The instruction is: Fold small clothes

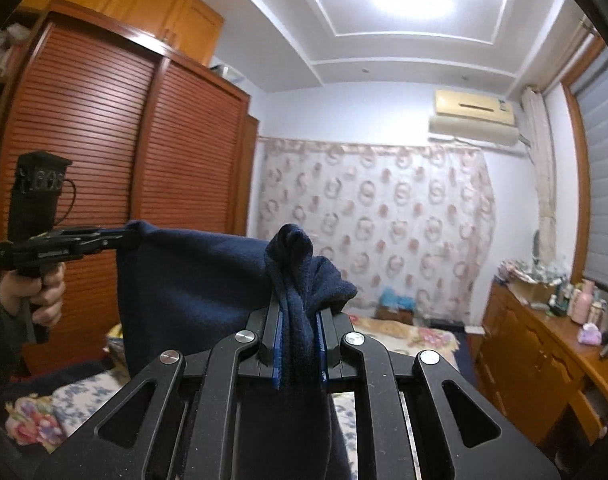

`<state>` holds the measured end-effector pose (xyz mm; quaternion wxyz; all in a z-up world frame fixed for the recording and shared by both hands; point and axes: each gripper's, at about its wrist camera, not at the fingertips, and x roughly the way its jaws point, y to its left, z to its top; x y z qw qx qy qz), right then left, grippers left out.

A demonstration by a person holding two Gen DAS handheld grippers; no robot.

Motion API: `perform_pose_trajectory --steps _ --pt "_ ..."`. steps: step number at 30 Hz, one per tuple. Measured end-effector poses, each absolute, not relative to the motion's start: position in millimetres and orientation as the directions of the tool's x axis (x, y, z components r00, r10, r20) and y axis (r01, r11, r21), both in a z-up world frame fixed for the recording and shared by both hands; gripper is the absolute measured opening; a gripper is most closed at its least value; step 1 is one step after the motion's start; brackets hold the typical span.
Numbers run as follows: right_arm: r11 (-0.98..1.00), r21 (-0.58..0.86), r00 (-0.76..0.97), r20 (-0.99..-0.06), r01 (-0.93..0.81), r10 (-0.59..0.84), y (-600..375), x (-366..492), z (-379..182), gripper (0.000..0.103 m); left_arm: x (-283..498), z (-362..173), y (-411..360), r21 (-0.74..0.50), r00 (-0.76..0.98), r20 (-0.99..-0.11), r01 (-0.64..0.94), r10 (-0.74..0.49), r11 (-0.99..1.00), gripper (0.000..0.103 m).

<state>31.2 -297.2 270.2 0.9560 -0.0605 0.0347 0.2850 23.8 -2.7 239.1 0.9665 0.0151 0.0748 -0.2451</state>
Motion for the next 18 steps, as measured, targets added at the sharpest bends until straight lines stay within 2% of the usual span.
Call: perform_pose_trajectory --steps 4,9,11,13,14,15,17,18 --pt "0.804 -0.078 0.806 -0.131 -0.589 0.578 -285.9 31.5 275.5 0.01 32.7 229.9 7.5 -0.007 0.874 -0.184 0.456 -0.449 0.89 0.006" --pt "0.804 -0.057 0.782 -0.281 -0.591 0.556 -264.0 86.8 240.4 0.01 106.4 175.3 9.0 -0.053 0.851 -0.325 0.42 -0.413 0.906 0.007" --pt "0.829 -0.058 0.786 -0.359 -0.557 0.503 -251.6 131.8 205.9 0.011 157.3 139.8 1.7 -0.057 0.835 -0.392 0.396 -0.386 0.916 0.011" --pt "0.854 -0.079 0.791 -0.429 -0.515 0.437 -241.8 180.2 166.5 0.015 210.7 99.8 -9.1 -0.031 0.798 -0.507 0.362 -0.326 0.932 0.014" --pt "0.868 -0.086 0.779 -0.492 -0.489 0.39 -238.5 212.5 139.7 0.028 232.0 79.8 -12.1 -0.035 0.771 -0.554 0.353 -0.313 0.935 0.014" --pt "0.889 -0.1 0.765 -0.557 -0.447 0.322 -237.4 241.4 114.3 0.035 245.3 64.7 -13.5 -0.048 0.752 -0.581 0.35 -0.311 0.935 0.014" --pt "0.916 -0.097 0.702 -0.674 -0.39 0.228 -242.6 285.1 65.8 0.035 253.4 35.0 -16.6 -0.067 0.713 -0.623 0.359 -0.32 0.931 0.017" --pt "0.917 -0.091 0.682 -0.698 -0.388 0.219 -246.4 293.6 51.2 0.035 252.7 24.4 -18.1 -0.065 0.7 -0.638 0.365 -0.321 0.929 0.024"
